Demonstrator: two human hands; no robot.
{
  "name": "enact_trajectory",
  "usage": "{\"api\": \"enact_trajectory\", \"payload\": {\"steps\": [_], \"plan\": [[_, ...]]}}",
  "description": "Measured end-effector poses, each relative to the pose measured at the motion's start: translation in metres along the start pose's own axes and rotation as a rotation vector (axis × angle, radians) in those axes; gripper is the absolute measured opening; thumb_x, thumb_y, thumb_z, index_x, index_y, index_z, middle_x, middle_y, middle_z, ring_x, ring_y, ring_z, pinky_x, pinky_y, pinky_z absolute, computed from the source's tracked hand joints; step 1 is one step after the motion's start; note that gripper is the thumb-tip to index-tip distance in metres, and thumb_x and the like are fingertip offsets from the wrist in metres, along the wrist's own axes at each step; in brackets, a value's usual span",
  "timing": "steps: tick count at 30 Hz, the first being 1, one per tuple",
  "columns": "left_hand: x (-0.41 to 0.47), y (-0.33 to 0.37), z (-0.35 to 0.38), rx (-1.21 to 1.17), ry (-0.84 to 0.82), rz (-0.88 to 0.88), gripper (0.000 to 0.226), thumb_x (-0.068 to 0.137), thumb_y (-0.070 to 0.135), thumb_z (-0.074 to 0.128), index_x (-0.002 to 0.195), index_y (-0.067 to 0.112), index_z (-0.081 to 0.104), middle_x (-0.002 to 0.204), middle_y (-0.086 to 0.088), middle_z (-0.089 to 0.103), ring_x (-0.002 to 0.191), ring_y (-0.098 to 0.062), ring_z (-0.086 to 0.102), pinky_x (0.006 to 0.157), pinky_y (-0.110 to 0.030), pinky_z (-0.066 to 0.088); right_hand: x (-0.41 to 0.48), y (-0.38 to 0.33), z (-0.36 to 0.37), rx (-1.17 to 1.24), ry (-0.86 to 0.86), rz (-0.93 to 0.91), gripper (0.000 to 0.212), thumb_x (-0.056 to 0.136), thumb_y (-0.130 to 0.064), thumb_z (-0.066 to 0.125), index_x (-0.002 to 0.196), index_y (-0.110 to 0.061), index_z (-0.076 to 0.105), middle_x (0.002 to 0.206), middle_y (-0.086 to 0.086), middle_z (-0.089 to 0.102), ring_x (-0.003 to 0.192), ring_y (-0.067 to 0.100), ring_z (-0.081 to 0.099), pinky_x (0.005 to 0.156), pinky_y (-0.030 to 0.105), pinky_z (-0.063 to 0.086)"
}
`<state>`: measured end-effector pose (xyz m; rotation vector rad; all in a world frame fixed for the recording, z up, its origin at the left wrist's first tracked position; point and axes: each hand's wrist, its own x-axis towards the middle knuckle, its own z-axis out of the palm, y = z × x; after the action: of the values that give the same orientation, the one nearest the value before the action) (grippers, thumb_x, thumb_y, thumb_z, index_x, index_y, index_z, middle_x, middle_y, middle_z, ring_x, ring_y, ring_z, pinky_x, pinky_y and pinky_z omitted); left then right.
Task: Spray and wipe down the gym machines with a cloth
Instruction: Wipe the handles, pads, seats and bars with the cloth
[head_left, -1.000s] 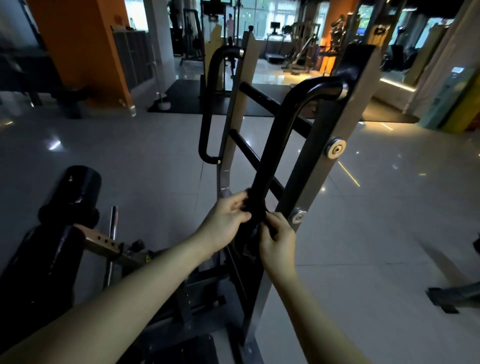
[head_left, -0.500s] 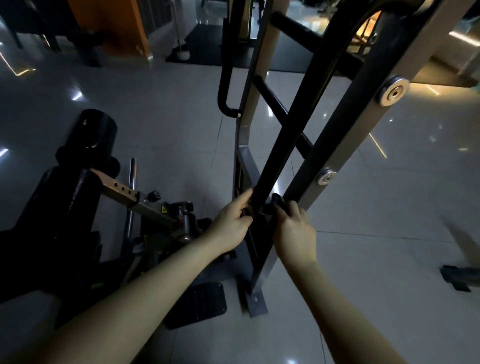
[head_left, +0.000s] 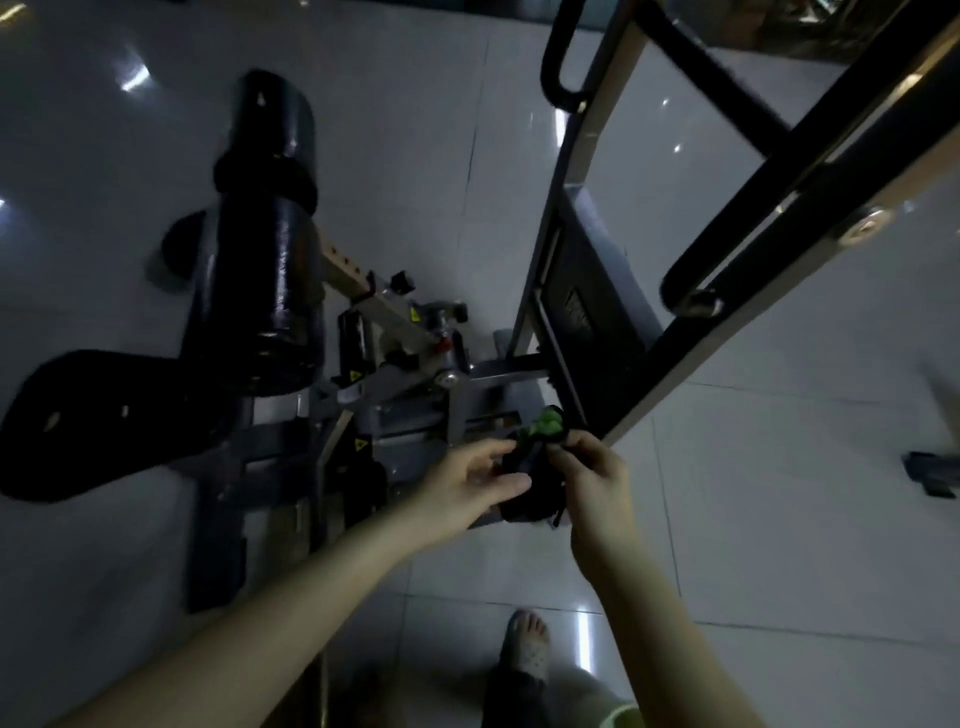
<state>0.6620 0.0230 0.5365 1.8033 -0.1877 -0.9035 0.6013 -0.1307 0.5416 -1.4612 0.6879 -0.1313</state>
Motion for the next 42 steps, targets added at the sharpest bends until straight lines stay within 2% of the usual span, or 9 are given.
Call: {"api": "enact_trajectory", "payload": {"steps": [3, 6, 9, 14, 17, 22, 27, 31, 42], "plan": [[-0.027, -0.011, -0.029, -0.002, 0.175, 0.064, 0.048, 0.086, 0.033, 0.081, 0.131, 0.03, 0.064, 0.118, 0.013, 0.068, 0.114, -0.006, 0.064, 0.102, -0.03, 0.052, -0.021, -0.016, 0.032, 0.127, -0.153, 0.054, 0.017, 0.099, -0.003, 0.057, 0.089, -0.005, 0.071, 0.088, 0.019, 0.073, 0.083, 0.038, 0.069, 0.072, 0.043, 0.057], [-0.054, -0.001, -0.074, 0.063, 0.294, 0.139, 0.05, 0.084, 0.038, 0.082, 0.13, 0.031, 0.066, 0.114, 0.017, 0.064, 0.112, -0.001, 0.061, 0.094, -0.018, 0.047, -0.037, -0.045, 0.071, 0.132, -0.352, -0.002, 0.024, 0.096, 0.004, 0.056, 0.105, -0.008, 0.075, 0.108, 0.02, 0.075, 0.103, 0.039, 0.071, 0.093, 0.051, 0.057], [-0.076, 0.013, -0.124, 0.092, 0.4, 0.227, 0.034, 0.08, 0.046, 0.08, 0.112, 0.041, 0.07, 0.099, 0.013, 0.071, 0.095, -0.006, 0.07, 0.091, -0.036, 0.058, -0.025, -0.068, 0.112, -0.037, -0.322, -0.192, 0.03, 0.095, 0.007, 0.057, 0.117, -0.006, 0.072, 0.112, 0.015, 0.076, 0.108, 0.032, 0.071, 0.1, 0.053, 0.055], [-0.1, 0.019, -0.186, 0.133, 0.794, 0.357, 0.01, 0.091, 0.023, 0.074, 0.094, 0.032, 0.071, 0.077, 0.01, 0.07, 0.076, -0.01, 0.069, 0.071, -0.031, 0.055, -0.001, -0.112, 0.184, -0.298, -0.209, -0.559, 0.037, 0.098, -0.001, 0.057, 0.134, -0.005, 0.064, 0.119, 0.0, 0.066, 0.109, -0.001, 0.064, 0.104, 0.021, 0.05], [-0.102, 0.016, -0.206, 0.065, 1.012, 0.283, 0.011, 0.09, 0.027, 0.075, 0.098, 0.026, 0.067, 0.092, 0.007, 0.07, 0.089, -0.014, 0.068, 0.071, -0.024, 0.048, 0.0, -0.103, 0.223, -0.518, -0.316, -0.757, 0.047, 0.096, -0.019, 0.05, 0.141, -0.007, 0.058, 0.135, 0.005, 0.056, 0.123, 0.018, 0.058, 0.109, 0.039, 0.047], [-0.078, 0.007, -0.216, -0.191, 0.809, -0.063, 0.088, 0.06, 0.082, 0.076, 0.127, 0.027, 0.06, 0.123, 0.003, 0.066, 0.107, -0.016, 0.064, 0.095, -0.037, 0.051, 0.015, -0.073, 0.233, -0.759, -0.362, -0.985, 0.049, 0.099, -0.02, 0.038, 0.145, -0.011, 0.055, 0.151, 0.006, 0.049, 0.136, 0.029, 0.046, 0.114, 0.044, 0.039], [-0.072, 0.023, -0.215, -0.387, 0.588, -0.232, 0.048, 0.074, 0.068, 0.076, 0.11, 0.041, 0.058, 0.112, 0.015, 0.062, 0.116, -0.02, 0.06, 0.108, -0.049, 0.041, 0.078, -0.103, 0.254, -0.754, -0.482, -1.058, 0.044, 0.097, -0.006, 0.046, 0.138, -0.002, 0.06, 0.14, 0.011, 0.058, 0.13, 0.031, 0.053, 0.109, 0.046, 0.044], [-0.074, 0.031, -0.22, -0.382, 0.614, -0.271, 0.032, 0.077, 0.065, 0.074, 0.096, 0.045, 0.059, 0.115, 0.019, 0.062, 0.117, -0.017, 0.059, 0.106, -0.046, 0.041, 0.13, -0.127, 0.289, -0.775, -0.584, -1.072, 0.042, 0.098, -0.006, 0.045, 0.135, 0.001, 0.061, 0.137, 0.015, 0.059, 0.127, 0.036, 0.055, 0.105, 0.048, 0.048], [-0.081, 0.037, -0.215, -0.409, 0.603, -0.339, 0.05, 0.065, 0.065, 0.079, 0.103, 0.038, 0.061, 0.114, 0.009, 0.066, 0.112, -0.016, 0.063, 0.109, -0.053, 0.044, 0.11, -0.131, 0.28, -0.597, -0.575, -1.01, 0.034, 0.092, 0.005, 0.052, 0.121, 0.004, 0.07, 0.133, 0.016, 0.066, 0.132, 0.029, 0.054, 0.115, 0.011, 0.026]]}}
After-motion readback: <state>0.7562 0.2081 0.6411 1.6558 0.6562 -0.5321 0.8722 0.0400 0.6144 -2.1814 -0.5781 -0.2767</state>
